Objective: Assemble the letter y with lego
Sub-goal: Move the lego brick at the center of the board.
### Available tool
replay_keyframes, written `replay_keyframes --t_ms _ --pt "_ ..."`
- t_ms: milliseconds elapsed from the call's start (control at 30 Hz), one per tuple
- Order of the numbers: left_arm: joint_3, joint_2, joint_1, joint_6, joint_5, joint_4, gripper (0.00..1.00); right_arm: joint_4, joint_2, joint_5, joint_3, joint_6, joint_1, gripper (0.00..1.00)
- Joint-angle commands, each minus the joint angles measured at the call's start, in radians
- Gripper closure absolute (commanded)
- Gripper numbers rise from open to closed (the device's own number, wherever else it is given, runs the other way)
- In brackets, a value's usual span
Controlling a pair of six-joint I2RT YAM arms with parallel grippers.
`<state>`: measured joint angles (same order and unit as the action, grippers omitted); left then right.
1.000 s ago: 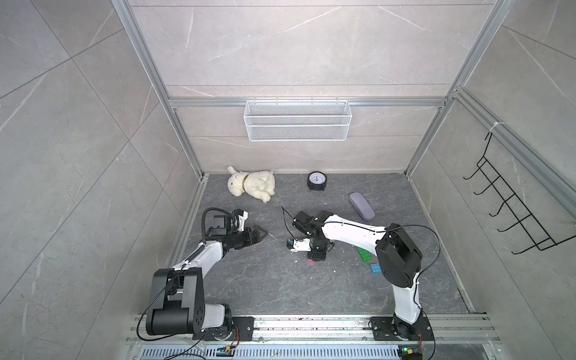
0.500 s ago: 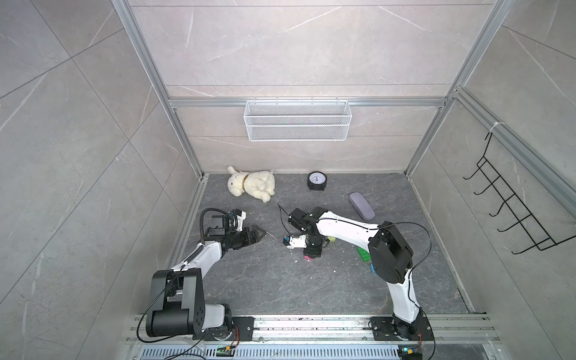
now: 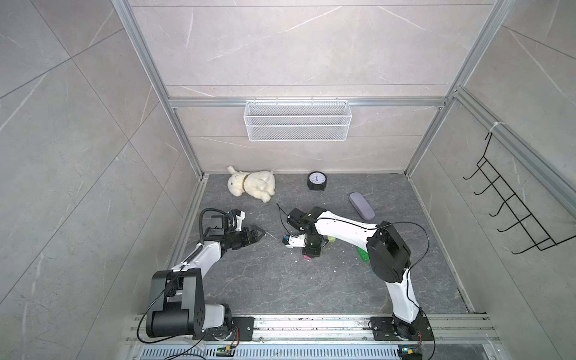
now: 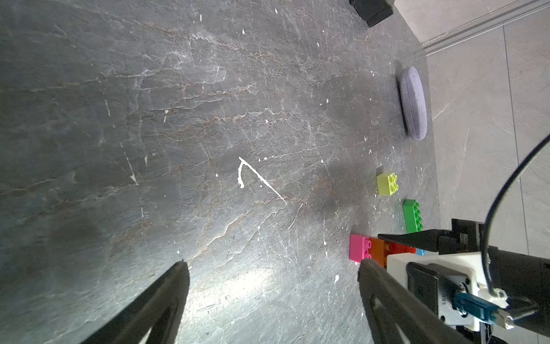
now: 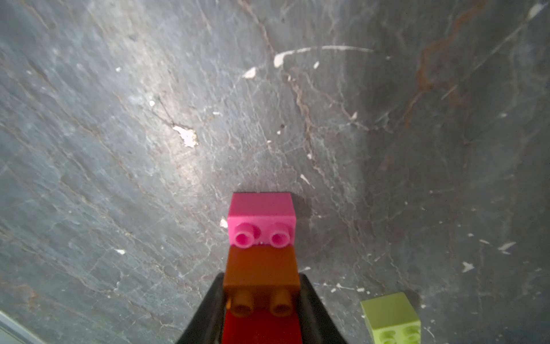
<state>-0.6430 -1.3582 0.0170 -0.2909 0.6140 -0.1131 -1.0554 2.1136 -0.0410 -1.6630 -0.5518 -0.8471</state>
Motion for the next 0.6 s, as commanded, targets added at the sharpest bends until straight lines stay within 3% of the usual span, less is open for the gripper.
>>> replay_keyframes --t_ms 0,567 --pt "-0.035 0.034 0.013 0.026 0.004 -0.019 0.08 0.028 0.060 0.014 -0.006 0.026 -0.007 0.75" --pt "-0.053 0.073 0.124 0.022 0.002 -0.039 0.08 0.140 0.102 0.133 -0.200 0.057 -0.060 0.73"
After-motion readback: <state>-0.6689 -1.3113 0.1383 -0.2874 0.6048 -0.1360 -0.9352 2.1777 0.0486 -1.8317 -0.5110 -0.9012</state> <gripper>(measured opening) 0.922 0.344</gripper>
